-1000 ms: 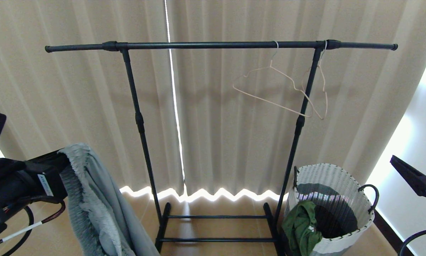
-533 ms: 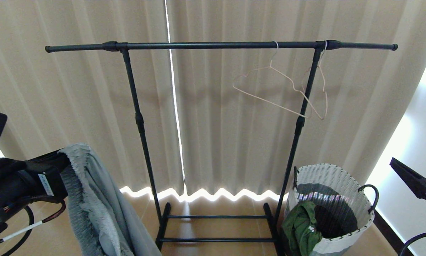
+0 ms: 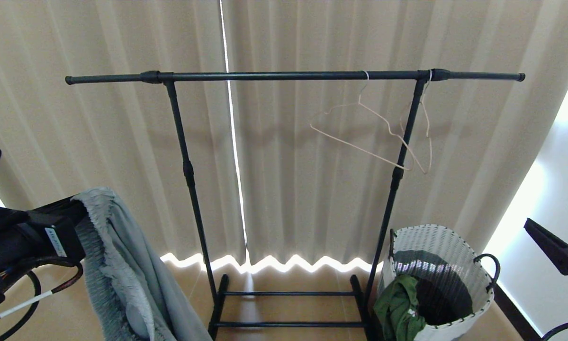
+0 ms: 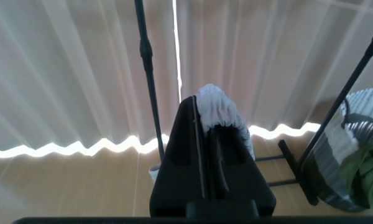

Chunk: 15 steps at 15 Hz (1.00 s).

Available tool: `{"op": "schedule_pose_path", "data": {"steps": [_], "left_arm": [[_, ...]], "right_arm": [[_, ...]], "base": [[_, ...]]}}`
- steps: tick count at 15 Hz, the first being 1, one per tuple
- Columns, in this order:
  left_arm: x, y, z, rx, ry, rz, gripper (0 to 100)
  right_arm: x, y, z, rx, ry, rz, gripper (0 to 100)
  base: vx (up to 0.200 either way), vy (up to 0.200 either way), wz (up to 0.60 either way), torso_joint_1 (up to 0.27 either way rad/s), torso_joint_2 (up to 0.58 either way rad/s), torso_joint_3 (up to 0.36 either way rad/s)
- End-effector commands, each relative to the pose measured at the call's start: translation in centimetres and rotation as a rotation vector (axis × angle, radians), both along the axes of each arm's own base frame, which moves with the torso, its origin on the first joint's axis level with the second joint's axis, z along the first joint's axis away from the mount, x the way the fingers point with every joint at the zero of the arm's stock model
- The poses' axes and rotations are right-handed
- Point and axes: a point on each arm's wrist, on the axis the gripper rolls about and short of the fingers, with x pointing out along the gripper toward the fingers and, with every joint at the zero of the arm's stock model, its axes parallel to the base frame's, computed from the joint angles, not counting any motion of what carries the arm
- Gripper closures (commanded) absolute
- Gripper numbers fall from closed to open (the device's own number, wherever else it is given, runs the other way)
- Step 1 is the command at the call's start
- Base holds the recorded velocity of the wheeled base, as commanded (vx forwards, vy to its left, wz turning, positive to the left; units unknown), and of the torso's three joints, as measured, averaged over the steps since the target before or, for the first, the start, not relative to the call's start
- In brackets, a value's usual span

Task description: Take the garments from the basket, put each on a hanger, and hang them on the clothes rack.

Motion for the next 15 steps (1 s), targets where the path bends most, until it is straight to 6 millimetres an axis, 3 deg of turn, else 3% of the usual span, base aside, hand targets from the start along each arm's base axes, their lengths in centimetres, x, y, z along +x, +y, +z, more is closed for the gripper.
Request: {"op": "schedule_pose_path", "data": {"steps": [1,7,15], "left_arm": [[-0.01,0.0,0.0,0.0,0.0,0.0,100],[-0.58,0.08,0.29,0.005,-0.023,-0.009,100],[-0.4,-0.07,0.4,-0.001,-0.022,-0.05,100]], "right_arm": [[-0.49,0.08,0.16,-0.004,-0.021,0.0,0],[-0.86,0.02,-0.26,0.004,0.034,-0.049,0],[-0.81,0.02,-0.35,0.005,0.042,-0.049,0]], "base": [[0.0,0.0,0.0,0.193,-0.47,-0.276],[0.0,0.0,0.0,0.19,-0.44,-0.255],[0.0,0.0,0.0,0.011,-0.03,-0.015]]}}
